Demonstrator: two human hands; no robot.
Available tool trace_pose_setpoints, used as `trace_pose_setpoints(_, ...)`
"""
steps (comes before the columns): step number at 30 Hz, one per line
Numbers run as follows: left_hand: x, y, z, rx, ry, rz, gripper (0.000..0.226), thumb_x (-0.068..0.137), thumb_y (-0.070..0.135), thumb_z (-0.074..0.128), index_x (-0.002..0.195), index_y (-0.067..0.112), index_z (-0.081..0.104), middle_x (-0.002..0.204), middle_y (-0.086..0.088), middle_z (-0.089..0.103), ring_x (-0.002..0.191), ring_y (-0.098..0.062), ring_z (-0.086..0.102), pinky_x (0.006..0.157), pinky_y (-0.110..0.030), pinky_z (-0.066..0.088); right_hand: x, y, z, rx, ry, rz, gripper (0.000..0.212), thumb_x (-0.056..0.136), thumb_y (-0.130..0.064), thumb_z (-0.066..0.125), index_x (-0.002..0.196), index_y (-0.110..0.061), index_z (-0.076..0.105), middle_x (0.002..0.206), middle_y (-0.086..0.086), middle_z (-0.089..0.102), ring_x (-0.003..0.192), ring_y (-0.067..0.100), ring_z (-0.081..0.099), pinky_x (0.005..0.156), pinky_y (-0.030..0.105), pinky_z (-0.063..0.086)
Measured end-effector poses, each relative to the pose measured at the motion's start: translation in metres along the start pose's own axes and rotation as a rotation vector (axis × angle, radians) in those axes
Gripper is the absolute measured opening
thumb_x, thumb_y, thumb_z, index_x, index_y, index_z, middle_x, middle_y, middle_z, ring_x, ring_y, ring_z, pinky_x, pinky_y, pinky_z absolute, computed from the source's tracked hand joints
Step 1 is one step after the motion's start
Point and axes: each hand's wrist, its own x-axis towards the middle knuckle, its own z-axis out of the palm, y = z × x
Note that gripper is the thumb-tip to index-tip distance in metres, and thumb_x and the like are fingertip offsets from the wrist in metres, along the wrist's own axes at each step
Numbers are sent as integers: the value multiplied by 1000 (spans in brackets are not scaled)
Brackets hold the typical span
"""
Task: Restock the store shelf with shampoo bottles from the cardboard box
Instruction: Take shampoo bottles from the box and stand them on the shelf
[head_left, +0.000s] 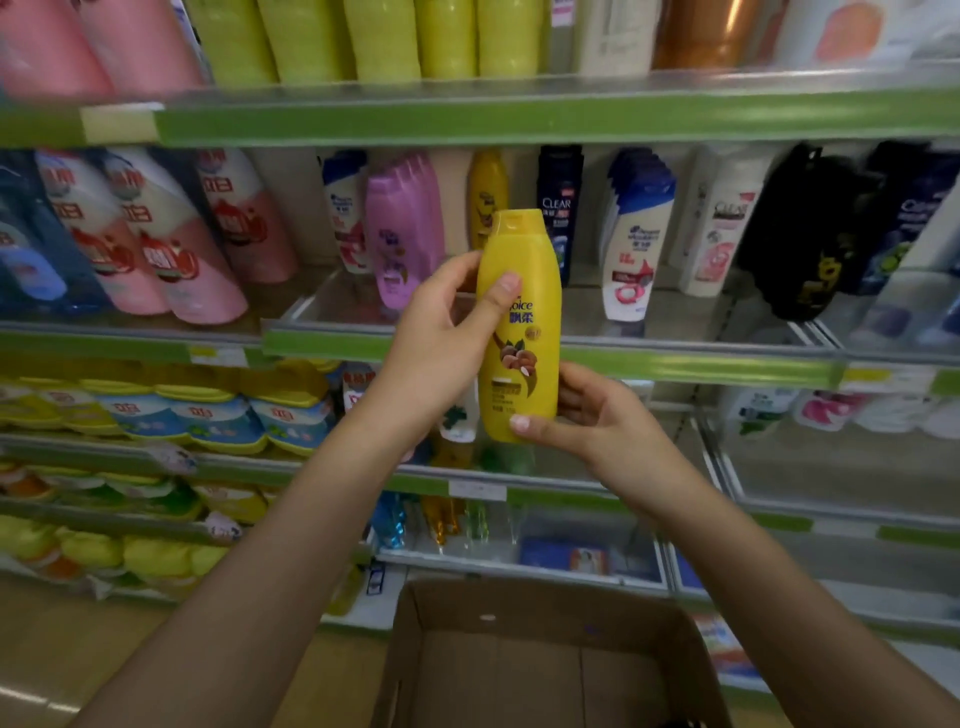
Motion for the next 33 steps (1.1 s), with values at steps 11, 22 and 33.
trace_pose_setpoints(11,97,-43,-20,123,109,87,27,96,31,52,115,13,59,101,1,67,89,-3,64,77,-21,53,111,1,1,-73,74,-55,47,79,1,72,121,-11,56,115,10,68,105,22,67,91,29,55)
trace_pose_setpoints(22,185,-108,-23,86,22,25,26,95,26,55,118,13,56,112,-5,65,97,-13,64,81,-25,55,224,28,-14,-448,159,21,56,72,-13,83,121,-12,55,112,6,69,102,22,66,93,47,53)
trace_pose_setpoints(33,226,-156,-10,127,111,57,50,85,45,51,125,15,54,118,-9,60,106,-24,60,91,-45,50,271,48,-13,-598,295,24,49,74,-8,80,117,-9,57,111,8,66,96,24,62,80,34,54)
